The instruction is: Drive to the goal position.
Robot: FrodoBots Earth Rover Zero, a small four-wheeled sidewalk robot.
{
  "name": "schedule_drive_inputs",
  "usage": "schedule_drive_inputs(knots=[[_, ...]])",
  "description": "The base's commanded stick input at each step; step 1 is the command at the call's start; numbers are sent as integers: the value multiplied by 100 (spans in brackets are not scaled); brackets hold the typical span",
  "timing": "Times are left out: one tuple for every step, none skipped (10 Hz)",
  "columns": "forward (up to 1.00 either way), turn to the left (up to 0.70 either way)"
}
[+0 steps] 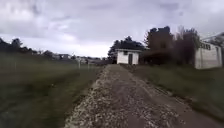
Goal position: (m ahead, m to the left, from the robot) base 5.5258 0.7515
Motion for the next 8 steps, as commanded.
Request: schedule_drive_inputs(knots=[[100, 0], [100, 0], [100, 0], [100, 0], [100, 0], [100, 0], [100, 0], [100, 0]])
